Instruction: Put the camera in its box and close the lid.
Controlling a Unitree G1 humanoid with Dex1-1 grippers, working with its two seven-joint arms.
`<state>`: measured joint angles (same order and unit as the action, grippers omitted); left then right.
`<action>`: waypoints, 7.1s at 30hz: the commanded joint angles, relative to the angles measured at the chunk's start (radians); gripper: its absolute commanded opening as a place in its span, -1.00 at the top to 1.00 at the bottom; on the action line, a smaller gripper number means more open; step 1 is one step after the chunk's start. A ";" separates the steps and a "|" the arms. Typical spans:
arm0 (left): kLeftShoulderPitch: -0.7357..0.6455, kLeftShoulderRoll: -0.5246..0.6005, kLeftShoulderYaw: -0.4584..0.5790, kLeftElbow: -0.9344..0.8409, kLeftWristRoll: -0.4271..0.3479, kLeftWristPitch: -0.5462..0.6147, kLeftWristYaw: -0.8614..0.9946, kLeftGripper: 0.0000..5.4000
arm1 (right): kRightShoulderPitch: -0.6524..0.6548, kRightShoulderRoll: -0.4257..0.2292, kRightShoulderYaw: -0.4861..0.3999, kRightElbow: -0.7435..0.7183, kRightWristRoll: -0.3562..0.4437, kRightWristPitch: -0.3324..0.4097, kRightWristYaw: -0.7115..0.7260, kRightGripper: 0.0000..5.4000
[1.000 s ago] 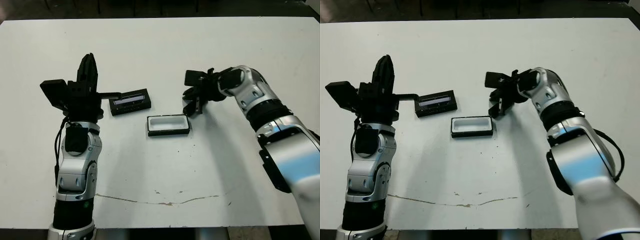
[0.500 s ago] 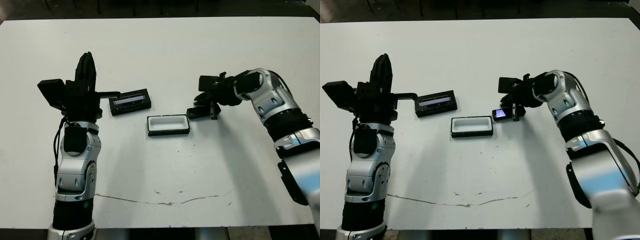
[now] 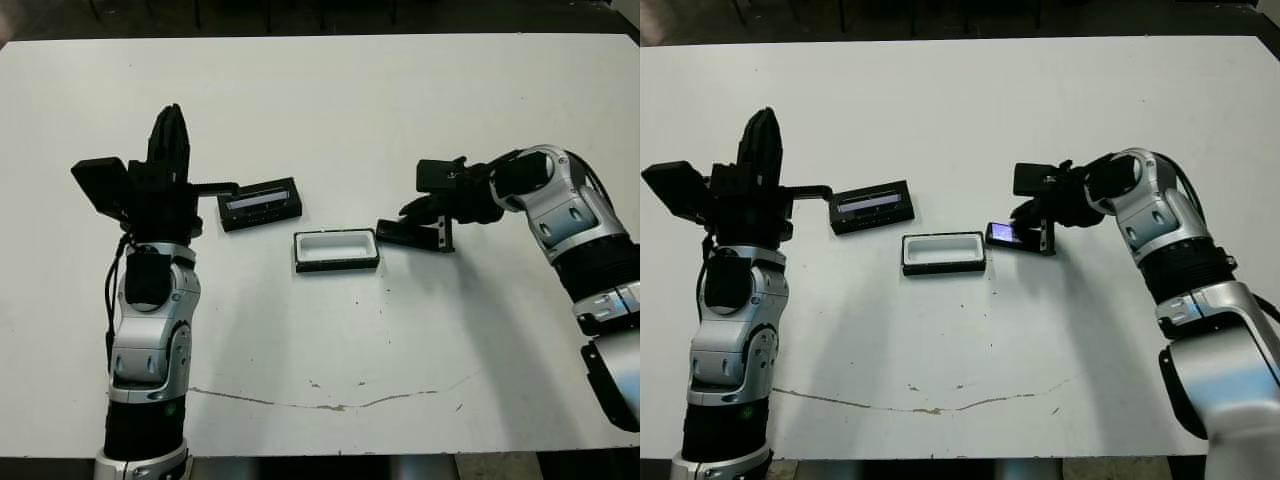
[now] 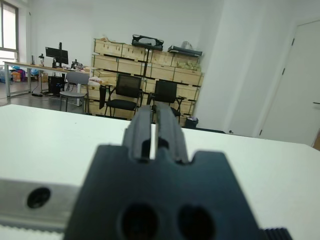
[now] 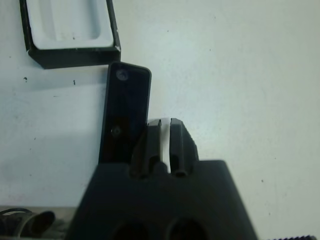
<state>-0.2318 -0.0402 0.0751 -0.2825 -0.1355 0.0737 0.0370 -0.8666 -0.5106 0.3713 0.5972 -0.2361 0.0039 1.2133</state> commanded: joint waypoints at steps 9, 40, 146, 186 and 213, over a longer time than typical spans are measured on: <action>0.027 0.012 0.009 -0.004 -0.003 0.022 -0.003 1.00 | 0.022 -0.063 -0.049 0.124 0.015 -0.072 -0.057 1.00; 0.026 0.017 0.011 -0.011 -0.004 0.030 -0.003 1.00 | 0.191 -0.109 -0.112 -0.084 0.148 0.093 -0.038 1.00; 0.065 0.048 0.039 -0.036 -0.044 0.056 -0.037 1.00 | 0.398 -0.119 -0.283 -0.366 0.517 0.283 -0.097 -1.00; 0.071 0.045 0.047 -0.035 -0.052 0.060 -0.040 1.00 | 0.516 -0.070 -0.264 -0.406 0.493 0.317 -0.177 -1.00; 0.071 0.046 0.046 -0.031 -0.045 0.058 -0.037 1.00 | 0.598 0.020 -0.291 -0.418 0.485 0.216 -0.335 0.04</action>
<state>-0.1782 -0.0020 0.1186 -0.3274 -0.1886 0.1228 -0.0066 -0.2971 -0.4951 0.0823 0.1588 0.2631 0.2190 0.8865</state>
